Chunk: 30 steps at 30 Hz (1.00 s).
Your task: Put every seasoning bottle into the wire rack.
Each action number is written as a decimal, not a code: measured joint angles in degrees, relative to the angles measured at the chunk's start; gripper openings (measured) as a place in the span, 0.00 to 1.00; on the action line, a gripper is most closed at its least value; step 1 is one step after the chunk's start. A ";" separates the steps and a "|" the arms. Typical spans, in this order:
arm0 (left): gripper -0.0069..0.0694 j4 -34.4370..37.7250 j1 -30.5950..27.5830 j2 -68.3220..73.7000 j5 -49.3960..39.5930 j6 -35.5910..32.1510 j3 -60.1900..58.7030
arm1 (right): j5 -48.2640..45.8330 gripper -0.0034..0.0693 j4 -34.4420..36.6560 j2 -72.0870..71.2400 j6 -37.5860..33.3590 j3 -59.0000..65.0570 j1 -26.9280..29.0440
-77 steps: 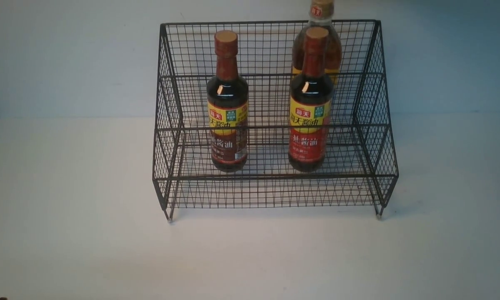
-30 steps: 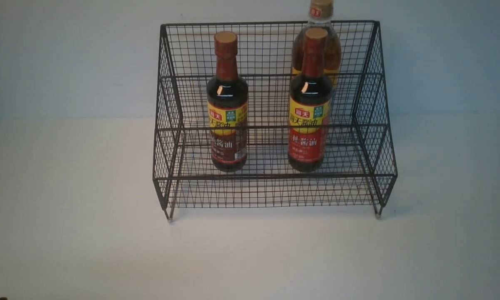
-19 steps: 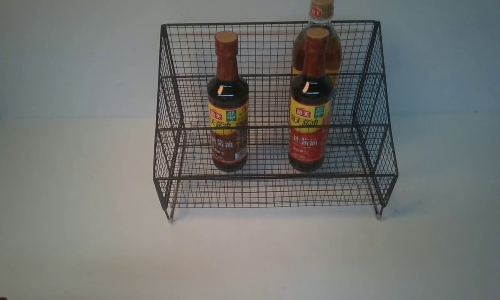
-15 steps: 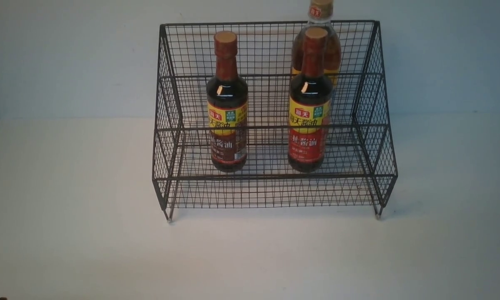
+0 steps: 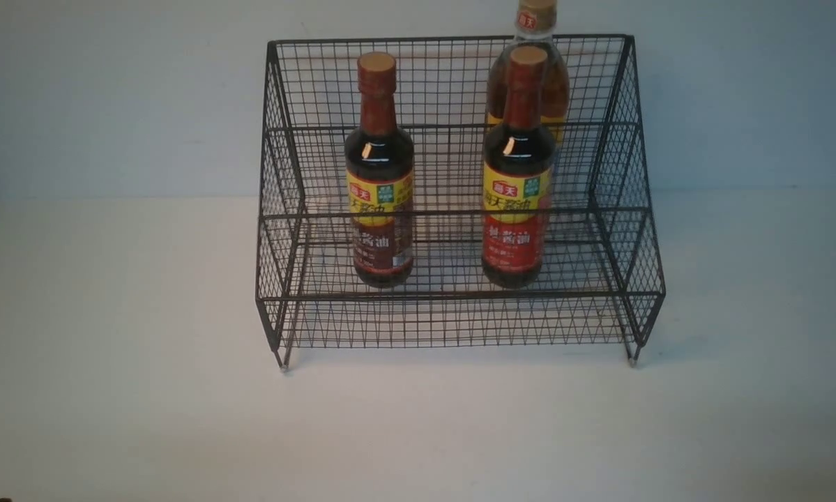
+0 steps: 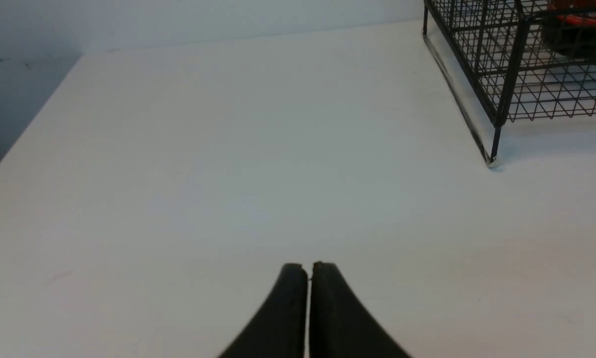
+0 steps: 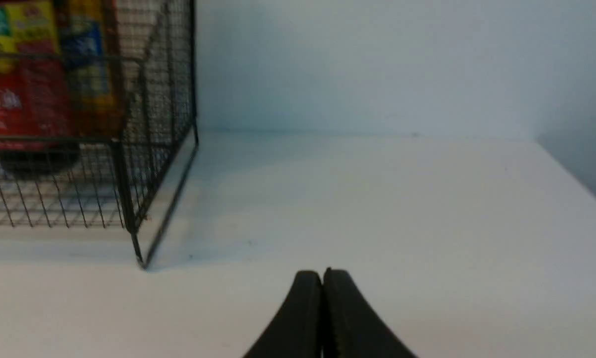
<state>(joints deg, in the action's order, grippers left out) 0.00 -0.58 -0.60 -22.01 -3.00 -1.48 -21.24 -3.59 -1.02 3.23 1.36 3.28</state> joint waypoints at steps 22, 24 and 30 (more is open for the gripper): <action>0.08 0.00 0.00 0.00 0.00 0.00 0.00 | -0.58 0.03 0.04 0.05 0.25 -0.10 1.16; 0.08 0.00 0.00 0.00 0.00 0.00 0.00 | -0.59 0.03 0.04 0.05 0.25 -0.10 1.16; 0.08 0.00 0.00 0.00 0.00 0.00 0.00 | -0.59 0.03 0.06 0.05 0.25 -0.10 1.16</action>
<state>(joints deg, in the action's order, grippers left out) 0.00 -0.58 -0.60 -22.01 -3.00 -1.48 -21.83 -3.53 -0.98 3.48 1.26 4.44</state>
